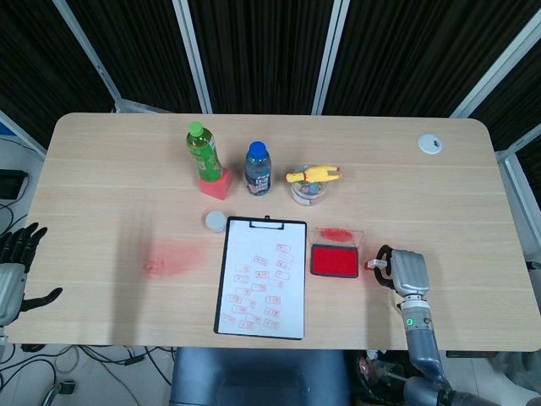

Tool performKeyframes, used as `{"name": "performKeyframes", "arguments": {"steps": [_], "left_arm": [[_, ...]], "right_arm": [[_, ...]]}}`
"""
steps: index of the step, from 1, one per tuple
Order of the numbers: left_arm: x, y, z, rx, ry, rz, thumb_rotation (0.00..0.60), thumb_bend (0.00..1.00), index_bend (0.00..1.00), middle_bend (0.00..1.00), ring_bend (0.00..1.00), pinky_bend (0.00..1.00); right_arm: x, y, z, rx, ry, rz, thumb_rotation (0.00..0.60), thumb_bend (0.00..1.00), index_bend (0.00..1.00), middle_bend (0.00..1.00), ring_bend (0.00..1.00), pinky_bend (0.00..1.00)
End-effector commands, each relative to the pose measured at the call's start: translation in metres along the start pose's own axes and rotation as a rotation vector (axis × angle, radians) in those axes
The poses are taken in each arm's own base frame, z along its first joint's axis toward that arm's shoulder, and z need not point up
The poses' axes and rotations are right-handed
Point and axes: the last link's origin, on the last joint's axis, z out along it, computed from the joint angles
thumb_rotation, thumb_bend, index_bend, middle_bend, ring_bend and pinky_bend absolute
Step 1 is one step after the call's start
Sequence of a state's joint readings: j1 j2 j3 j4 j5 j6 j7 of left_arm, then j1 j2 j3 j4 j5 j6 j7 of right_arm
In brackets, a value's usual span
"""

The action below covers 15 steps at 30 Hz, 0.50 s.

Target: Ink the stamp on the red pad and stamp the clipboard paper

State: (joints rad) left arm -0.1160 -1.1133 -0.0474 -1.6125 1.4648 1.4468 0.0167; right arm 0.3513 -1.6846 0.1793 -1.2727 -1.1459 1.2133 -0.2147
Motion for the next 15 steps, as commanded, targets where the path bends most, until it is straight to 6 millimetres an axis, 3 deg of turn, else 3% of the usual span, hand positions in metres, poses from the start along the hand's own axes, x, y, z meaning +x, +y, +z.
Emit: {"name": "performKeyframes", "arguments": {"steps": [1, 15], "left_arm": [[0.0002, -0.0001, 0.0001, -0.001, 0.0, -0.001, 0.6, 0.04, 0.0, 0.0, 0.0, 0.0], [0.0004, -0.0004, 0.0003, -0.001, 0.0, -0.003, 0.6, 0.04, 0.0, 0.0, 0.0, 0.0]], "right_arm": [[0.0005, -0.0013, 0.0001, 0.003, 0.003, 0.002, 0.6, 0.58, 0.89, 0.74, 0.82, 0.87], [0.0033, -0.0076, 0.0015, 0.018, 0.013, 0.014, 0.6, 0.59, 0.91, 0.75, 0.83, 0.87]]}}
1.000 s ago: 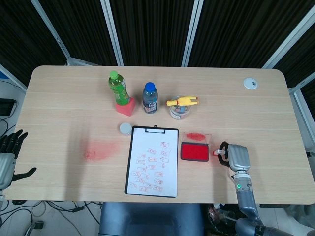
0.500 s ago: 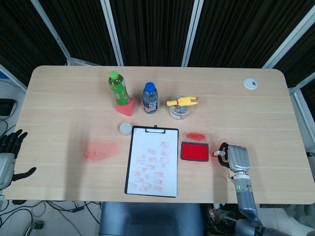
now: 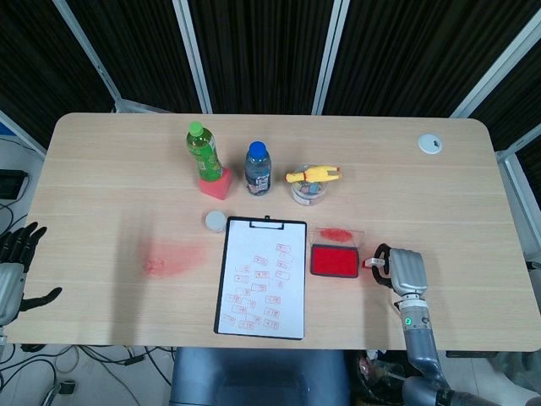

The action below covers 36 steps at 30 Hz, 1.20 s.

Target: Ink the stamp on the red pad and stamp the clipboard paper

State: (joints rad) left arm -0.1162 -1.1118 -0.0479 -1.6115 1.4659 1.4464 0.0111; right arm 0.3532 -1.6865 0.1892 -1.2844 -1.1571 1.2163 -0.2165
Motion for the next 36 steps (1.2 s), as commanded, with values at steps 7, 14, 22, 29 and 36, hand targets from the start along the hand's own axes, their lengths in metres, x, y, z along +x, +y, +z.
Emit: {"name": "performKeyframes", "arguments": {"steps": [7, 14, 22, 29, 36], "left_arm": [[0.0, 0.0, 0.001, 0.001, -0.003, -0.006, 0.6, 0.04, 0.0, 0.0, 0.0, 0.0], [0.0, 0.001, 0.002, -0.001, -0.007, -0.013, 0.6, 0.04, 0.0, 0.0, 0.0, 0.0], [0.0, 0.0, 0.003, -0.003, -0.018, -0.029, 0.6, 0.04, 0.0, 0.0, 0.0, 0.0], [0.0, 0.001, 0.003, -0.007, -0.027, -0.039, 0.6, 0.04, 0.0, 0.0, 0.0, 0.0], [-0.001, 0.002, 0.002, -0.014, -0.035, -0.04, 0.6, 0.04, 0.0, 0.0, 0.0, 0.0]], "right_arm": [[0.011, -0.022, 0.004, 0.051, 0.029, 0.033, 0.6, 0.59, 0.91, 0.76, 0.85, 0.87], [0.014, -0.05, 0.004, 0.095, 0.036, 0.043, 0.6, 0.6, 0.92, 0.76, 0.85, 0.87], [0.004, -0.071, 0.0, 0.102, 0.017, 0.042, 0.6, 0.6, 0.92, 0.77, 0.85, 0.87], [-0.007, -0.084, 0.001, 0.099, 0.006, 0.026, 0.6, 0.6, 0.92, 0.77, 0.85, 0.87], [-0.014, -0.095, 0.005, 0.077, -0.004, 0.024, 0.6, 0.6, 0.93, 0.77, 0.85, 0.87]]}}
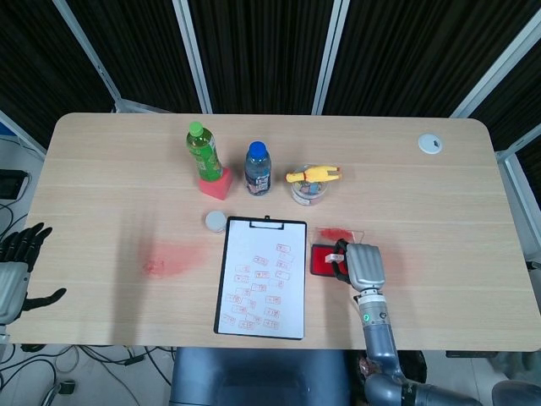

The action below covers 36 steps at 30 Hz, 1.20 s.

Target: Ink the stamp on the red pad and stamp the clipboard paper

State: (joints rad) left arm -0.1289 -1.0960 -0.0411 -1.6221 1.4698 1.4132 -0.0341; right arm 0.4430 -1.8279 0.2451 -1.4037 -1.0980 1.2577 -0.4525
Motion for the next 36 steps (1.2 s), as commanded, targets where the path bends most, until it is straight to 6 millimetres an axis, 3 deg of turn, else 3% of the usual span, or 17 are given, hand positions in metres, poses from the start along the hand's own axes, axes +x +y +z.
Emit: {"name": "performKeyframes", "arguments": {"steps": [1, 14, 25, 36], "left_arm": [[0.0, 0.0, 0.0, 0.002, 0.0, -0.003, 0.6, 0.04, 0.0, 0.0, 0.0, 0.0], [0.0, 0.0, 0.001, 0.004, -0.01, -0.012, 0.6, 0.04, 0.0, 0.0, 0.0, 0.0], [0.0, 0.0, 0.001, 0.003, -0.012, -0.015, 0.6, 0.04, 0.0, 0.0, 0.0, 0.0], [0.0, 0.0, 0.001, 0.005, -0.012, -0.017, 0.6, 0.04, 0.0, 0.0, 0.0, 0.0]], "right_arm": [[-0.003, -0.004, 0.003, -0.008, 0.0, -0.001, 0.6, 0.6, 0.93, 0.77, 0.85, 0.87], [-0.011, -0.009, 0.01, -0.05, -0.005, -0.002, 0.6, 0.6, 0.92, 0.77, 0.85, 0.87], [-0.023, -0.005, 0.005, -0.074, -0.035, -0.014, 0.6, 0.6, 0.93, 0.78, 0.86, 0.87], [-0.02, -0.006, 0.006, -0.067, -0.027, -0.002, 0.6, 0.6, 0.94, 0.79, 0.87, 0.87]]}}
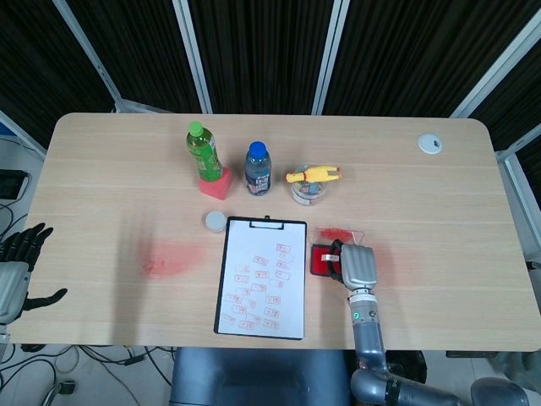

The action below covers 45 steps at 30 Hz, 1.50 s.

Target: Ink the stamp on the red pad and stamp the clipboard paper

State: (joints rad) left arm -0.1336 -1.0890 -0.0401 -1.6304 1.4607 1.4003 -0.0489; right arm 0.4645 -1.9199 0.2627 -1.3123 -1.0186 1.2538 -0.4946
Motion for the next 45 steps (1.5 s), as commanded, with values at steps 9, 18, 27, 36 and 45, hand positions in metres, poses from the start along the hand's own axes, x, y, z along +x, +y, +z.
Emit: {"name": "performKeyframes", "arguments": {"steps": [9, 18, 27, 36, 45], "left_arm": [[0.0, 0.0, 0.0, 0.001, -0.001, -0.001, 0.6, 0.04, 0.0, 0.0, 0.0, 0.0], [0.001, 0.0, 0.0, 0.002, 0.0, -0.003, 0.6, 0.04, 0.0, 0.0, 0.0, 0.0], [0.0, 0.0, 0.001, 0.004, -0.007, -0.006, 0.6, 0.04, 0.0, 0.0, 0.0, 0.0], [0.0, 0.0, 0.001, 0.006, -0.011, -0.009, 0.6, 0.04, 0.0, 0.0, 0.0, 0.0], [0.001, -0.001, 0.001, 0.007, -0.01, -0.015, 0.6, 0.04, 0.0, 0.0, 0.0, 0.0]], "right_arm": [[0.016, -0.013, 0.002, 0.016, 0.01, 0.025, 0.6, 0.6, 0.94, 0.79, 0.87, 0.87], [0.013, -0.01, 0.002, -0.009, -0.015, 0.008, 0.6, 0.6, 0.94, 0.79, 0.87, 0.87], [0.006, -0.005, 0.002, -0.051, -0.058, -0.015, 0.6, 0.6, 0.95, 0.79, 0.87, 0.87], [0.004, -0.006, 0.002, -0.054, -0.073, -0.028, 0.6, 0.6, 0.95, 0.79, 0.88, 0.87], [0.014, -0.012, 0.003, -0.054, -0.066, 0.01, 0.6, 0.6, 0.95, 0.8, 0.88, 0.87]]}}
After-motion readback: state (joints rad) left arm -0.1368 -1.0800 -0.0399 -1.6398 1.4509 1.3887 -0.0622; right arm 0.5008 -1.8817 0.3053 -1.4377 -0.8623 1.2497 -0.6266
